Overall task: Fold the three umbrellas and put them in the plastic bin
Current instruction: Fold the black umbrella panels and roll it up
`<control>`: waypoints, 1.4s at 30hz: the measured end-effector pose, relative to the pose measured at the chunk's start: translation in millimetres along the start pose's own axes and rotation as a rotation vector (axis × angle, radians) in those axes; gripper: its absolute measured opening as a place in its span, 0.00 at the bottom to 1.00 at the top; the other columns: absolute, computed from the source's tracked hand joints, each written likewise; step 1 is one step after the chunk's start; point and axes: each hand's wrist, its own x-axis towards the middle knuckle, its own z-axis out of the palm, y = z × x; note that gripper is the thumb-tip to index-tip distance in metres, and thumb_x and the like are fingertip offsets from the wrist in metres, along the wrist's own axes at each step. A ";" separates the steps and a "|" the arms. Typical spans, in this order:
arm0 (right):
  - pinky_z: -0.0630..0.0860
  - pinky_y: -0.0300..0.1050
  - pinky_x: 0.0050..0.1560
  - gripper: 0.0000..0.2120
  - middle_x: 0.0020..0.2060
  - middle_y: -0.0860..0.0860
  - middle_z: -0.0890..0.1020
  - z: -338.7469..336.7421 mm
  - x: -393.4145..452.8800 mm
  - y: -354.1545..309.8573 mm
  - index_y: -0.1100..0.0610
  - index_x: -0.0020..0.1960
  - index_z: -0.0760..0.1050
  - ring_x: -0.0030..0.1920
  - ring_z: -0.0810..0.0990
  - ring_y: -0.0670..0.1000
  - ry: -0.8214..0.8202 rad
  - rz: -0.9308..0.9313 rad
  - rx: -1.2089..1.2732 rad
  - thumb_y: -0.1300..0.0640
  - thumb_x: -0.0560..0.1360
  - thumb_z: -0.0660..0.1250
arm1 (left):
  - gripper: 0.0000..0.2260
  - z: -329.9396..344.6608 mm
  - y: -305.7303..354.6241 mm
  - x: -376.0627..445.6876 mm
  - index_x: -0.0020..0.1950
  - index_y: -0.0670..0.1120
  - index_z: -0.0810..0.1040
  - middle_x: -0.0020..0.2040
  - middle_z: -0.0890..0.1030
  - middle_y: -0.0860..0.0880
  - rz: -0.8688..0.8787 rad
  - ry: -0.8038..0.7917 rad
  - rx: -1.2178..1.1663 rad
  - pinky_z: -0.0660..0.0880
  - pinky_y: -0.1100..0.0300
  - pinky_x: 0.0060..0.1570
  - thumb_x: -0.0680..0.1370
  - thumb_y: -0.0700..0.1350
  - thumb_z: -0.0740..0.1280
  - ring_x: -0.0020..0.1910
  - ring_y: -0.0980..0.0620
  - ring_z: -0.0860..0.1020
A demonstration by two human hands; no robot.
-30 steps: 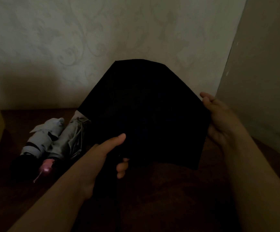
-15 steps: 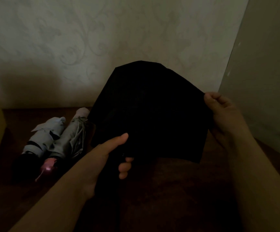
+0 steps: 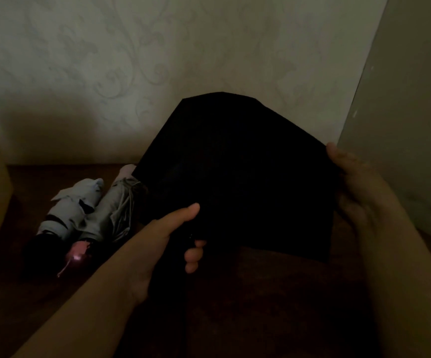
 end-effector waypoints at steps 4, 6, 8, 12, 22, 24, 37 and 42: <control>0.79 0.37 0.33 0.07 0.34 0.47 0.85 8.1 -0.5 5.2 0.54 0.52 0.76 0.35 0.84 0.45 0.001 0.065 0.114 0.61 0.78 0.61 | 0.15 0.6 -0.3 -0.8 0.45 0.41 0.75 0.30 0.71 0.46 0.000 -0.009 -0.018 0.67 0.63 0.20 0.68 0.52 0.68 0.21 0.53 0.68; 0.79 0.38 0.32 0.08 0.34 0.47 0.85 10.7 -1.0 5.0 0.52 0.53 0.76 0.36 0.84 0.45 0.013 0.084 0.145 0.60 0.79 0.60 | 0.14 0.7 0.2 -1.1 0.44 0.41 0.75 0.30 0.71 0.46 0.004 -0.016 -0.020 0.67 0.63 0.20 0.69 0.52 0.67 0.21 0.54 0.68; 0.80 0.38 0.34 0.09 0.40 0.47 0.85 12.2 -1.3 5.0 0.53 0.57 0.76 0.38 0.84 0.44 0.025 0.078 0.106 0.58 0.80 0.59 | 0.14 0.9 0.9 -1.4 0.44 0.41 0.75 0.30 0.71 0.46 0.010 -0.024 -0.019 0.67 0.64 0.20 0.70 0.52 0.66 0.21 0.54 0.68; 0.81 0.39 0.40 0.11 0.52 0.50 0.82 10.9 1.8 11.6 0.53 0.60 0.76 0.47 0.83 0.47 0.114 -0.024 -0.074 0.56 0.79 0.61 | 0.13 2.2 1.7 -2.2 0.42 0.41 0.76 0.30 0.71 0.46 0.002 -0.020 -0.021 0.67 0.62 0.20 0.70 0.52 0.66 0.21 0.54 0.68; 0.76 0.51 0.56 0.19 0.59 0.50 0.79 11.8 10.5 36.6 0.52 0.67 0.71 0.56 0.79 0.52 0.180 -0.009 -0.590 0.55 0.77 0.66 | 0.13 11.4 6.4 -8.3 0.42 0.42 0.77 0.29 0.72 0.46 -0.002 0.023 -0.076 0.67 0.63 0.20 0.69 0.52 0.67 0.22 0.54 0.68; 0.72 0.49 0.62 0.27 0.63 0.51 0.75 23.5 -2.0 32.2 0.53 0.73 0.62 0.62 0.74 0.51 0.318 -0.224 -0.824 0.54 0.76 0.66 | 0.15 16.2 5.9 -9.4 0.46 0.42 0.77 0.29 0.73 0.47 -0.006 0.061 -0.071 0.68 0.62 0.21 0.69 0.53 0.68 0.22 0.53 0.69; 0.76 0.49 0.56 0.20 0.57 0.45 0.78 92.3 -49.3 49.3 0.49 0.64 0.70 0.57 0.78 0.47 -0.206 -0.143 -0.704 0.40 0.76 0.58 | 0.30 39.1 -1.6 -12.7 0.44 0.41 0.79 0.26 0.77 0.46 0.042 0.161 0.136 0.71 0.61 0.28 0.65 0.67 0.58 0.24 0.51 0.73; 0.75 0.34 0.38 0.18 0.49 0.42 0.78 95.1 -51.5 54.9 0.49 0.66 0.69 0.45 0.77 0.39 -0.207 0.061 -0.442 0.43 0.80 0.53 | 0.41 31.6 -2.6 -11.6 0.47 0.44 0.83 0.32 0.80 0.43 0.056 0.085 0.023 0.70 0.59 0.30 0.69 0.72 0.40 0.28 0.49 0.74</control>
